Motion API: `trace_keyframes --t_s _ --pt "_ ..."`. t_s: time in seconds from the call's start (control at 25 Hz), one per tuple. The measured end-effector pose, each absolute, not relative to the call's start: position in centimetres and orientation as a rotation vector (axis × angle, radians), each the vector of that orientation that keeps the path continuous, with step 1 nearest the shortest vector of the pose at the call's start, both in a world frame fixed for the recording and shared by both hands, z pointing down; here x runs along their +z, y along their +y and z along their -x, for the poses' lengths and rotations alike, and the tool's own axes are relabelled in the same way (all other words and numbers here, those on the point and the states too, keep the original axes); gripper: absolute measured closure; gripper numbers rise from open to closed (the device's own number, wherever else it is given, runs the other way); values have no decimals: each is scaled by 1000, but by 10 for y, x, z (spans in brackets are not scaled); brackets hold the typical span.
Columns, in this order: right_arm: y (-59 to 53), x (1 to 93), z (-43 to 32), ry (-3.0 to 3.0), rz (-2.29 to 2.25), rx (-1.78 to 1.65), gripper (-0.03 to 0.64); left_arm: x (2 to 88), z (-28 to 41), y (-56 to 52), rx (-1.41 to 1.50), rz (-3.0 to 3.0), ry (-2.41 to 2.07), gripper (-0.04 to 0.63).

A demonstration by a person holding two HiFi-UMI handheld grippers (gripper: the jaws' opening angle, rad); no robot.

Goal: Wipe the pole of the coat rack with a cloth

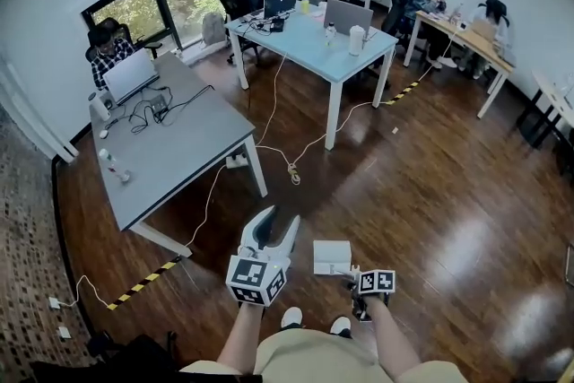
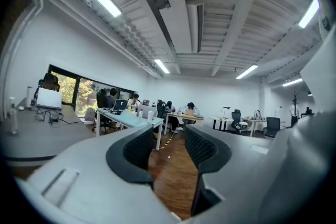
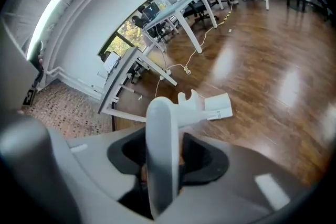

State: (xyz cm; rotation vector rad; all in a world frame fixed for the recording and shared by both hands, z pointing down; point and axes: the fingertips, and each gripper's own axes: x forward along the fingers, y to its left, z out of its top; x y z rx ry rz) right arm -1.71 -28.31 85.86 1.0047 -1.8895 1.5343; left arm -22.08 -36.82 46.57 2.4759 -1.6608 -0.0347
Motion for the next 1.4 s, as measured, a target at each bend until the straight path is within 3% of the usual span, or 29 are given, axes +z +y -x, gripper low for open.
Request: trace_keyframes --t_s 0.08,0.12,0.6,0.76,0.92,1.4 --pt "-287 854 24 -1963 -976 1504 590 466 221 -368 -30 -2468 -1677 433" --pt "-291 846 28 -2027 -957 1484 611 465 220 -367 -24 -2470 -1681 433" --pt "-348 656 16 -2281 -986 1838 617 465 201 -376 -46 -2475 -1651 433" --pt "-347 589 11 -2477 -998 1723 575 461 181 -383 -45 -2518 -1606 433" --pt "-347 527 16 -2621 -918 1749 569 450 160 -389 -54 -2568 -1564 434" --pt "-352 382 -27 -2963 -1005 1245 555 391 126 -386 -244 -2723 -1494 433"
